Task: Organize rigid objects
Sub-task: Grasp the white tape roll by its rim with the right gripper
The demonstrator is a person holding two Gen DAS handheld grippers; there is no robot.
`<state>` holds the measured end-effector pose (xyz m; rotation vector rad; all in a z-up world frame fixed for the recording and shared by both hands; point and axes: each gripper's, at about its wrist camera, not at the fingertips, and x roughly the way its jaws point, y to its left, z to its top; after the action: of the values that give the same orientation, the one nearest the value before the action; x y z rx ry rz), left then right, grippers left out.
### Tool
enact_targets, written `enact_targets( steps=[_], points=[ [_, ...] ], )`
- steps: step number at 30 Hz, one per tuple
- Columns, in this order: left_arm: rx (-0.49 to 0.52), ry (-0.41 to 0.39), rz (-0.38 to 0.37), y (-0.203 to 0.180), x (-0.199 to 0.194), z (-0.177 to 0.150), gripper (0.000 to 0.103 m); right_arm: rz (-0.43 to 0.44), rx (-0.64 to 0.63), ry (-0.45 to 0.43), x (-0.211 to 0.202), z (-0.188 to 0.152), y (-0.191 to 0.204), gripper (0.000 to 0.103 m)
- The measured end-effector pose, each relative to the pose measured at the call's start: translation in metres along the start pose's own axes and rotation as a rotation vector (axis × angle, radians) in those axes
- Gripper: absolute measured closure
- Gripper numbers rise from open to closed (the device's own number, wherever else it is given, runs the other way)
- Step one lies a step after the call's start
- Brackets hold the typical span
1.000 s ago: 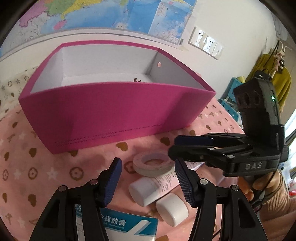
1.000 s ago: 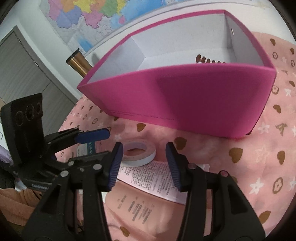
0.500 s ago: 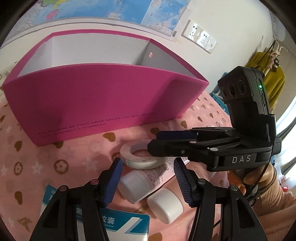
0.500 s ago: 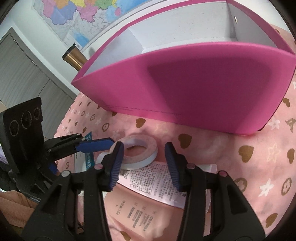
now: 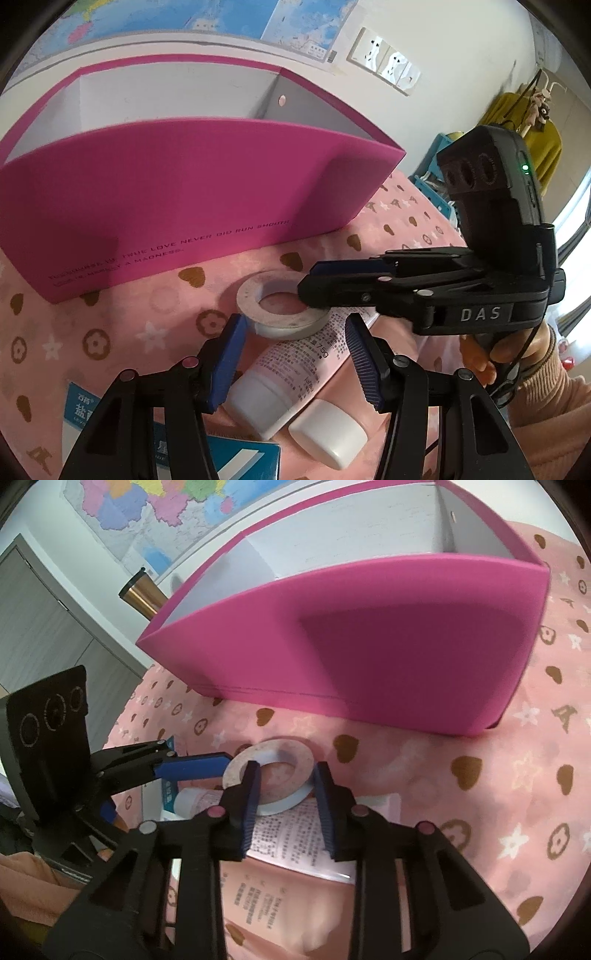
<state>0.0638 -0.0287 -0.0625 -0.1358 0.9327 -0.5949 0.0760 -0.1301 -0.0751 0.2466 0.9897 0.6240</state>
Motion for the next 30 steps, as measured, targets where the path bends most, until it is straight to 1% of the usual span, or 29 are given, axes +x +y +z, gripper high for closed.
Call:
enact_targets(
  steps=[3,5,6,7,9,12,15,18,20,24,30],
  points=[
    [-0.014,0.014,0.012,0.005,0.004,-0.001,0.047,-0.022,-0.001,0.002,-0.001,0.000,-0.002,0.071],
    [-0.025,0.015,0.004,0.008,0.003,-0.001,0.047,-0.023,0.000,0.010,-0.001,0.001,-0.002,0.071],
    [-0.024,0.013,0.007,0.009,0.003,-0.001,0.048,-0.026,-0.005,0.013,0.000,0.002,-0.002,0.071],
    [-0.020,0.011,0.003,0.009,0.001,-0.001,0.052,-0.027,-0.005,0.015,0.000,0.002,-0.001,0.071],
    [-0.018,0.014,-0.003,0.009,0.001,-0.001,0.056,-0.022,-0.004,0.025,0.002,0.004,-0.001,0.071],
    [-0.014,0.024,-0.005,0.007,0.002,0.001,0.056,-0.011,-0.005,0.039,0.005,0.004,-0.001,0.071],
    [-0.015,0.026,-0.003,0.007,0.002,0.002,0.056,-0.018,-0.009,0.043,0.008,0.005,0.000,0.070],
    [-0.033,0.025,-0.019,0.010,0.000,0.003,0.056,-0.021,-0.018,0.037,0.008,0.005,0.001,0.070],
    [-0.033,0.021,-0.015,0.009,-0.001,0.003,0.056,-0.030,-0.026,0.031,0.007,0.005,0.003,0.070],
    [-0.025,0.008,-0.007,0.005,-0.002,0.005,0.056,-0.064,-0.041,0.011,0.003,0.003,0.007,0.073],
    [-0.018,-0.011,-0.008,0.001,-0.004,0.008,0.056,-0.074,-0.040,-0.026,-0.005,-0.001,0.008,0.078]
  ],
)
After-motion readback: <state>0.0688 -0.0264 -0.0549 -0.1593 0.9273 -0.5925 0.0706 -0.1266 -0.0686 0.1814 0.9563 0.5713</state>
